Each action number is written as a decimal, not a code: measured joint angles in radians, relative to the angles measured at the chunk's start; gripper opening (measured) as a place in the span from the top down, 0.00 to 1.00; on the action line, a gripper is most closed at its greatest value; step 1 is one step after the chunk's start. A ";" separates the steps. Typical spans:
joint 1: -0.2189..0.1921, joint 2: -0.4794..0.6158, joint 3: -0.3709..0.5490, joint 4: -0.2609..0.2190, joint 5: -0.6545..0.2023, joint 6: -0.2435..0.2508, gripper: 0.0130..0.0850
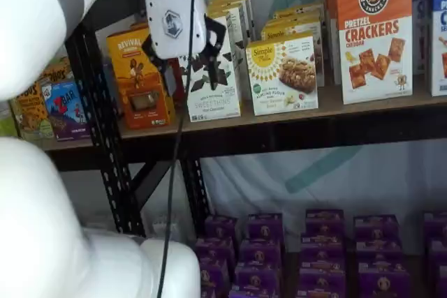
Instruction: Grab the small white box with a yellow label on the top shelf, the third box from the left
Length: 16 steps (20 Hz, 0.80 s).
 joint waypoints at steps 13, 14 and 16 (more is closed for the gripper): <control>-0.167 0.157 -0.045 0.008 -0.130 -0.169 0.00; -0.168 0.168 -0.050 0.006 -0.137 -0.171 0.00; -0.172 0.187 -0.059 0.007 -0.147 -0.175 0.00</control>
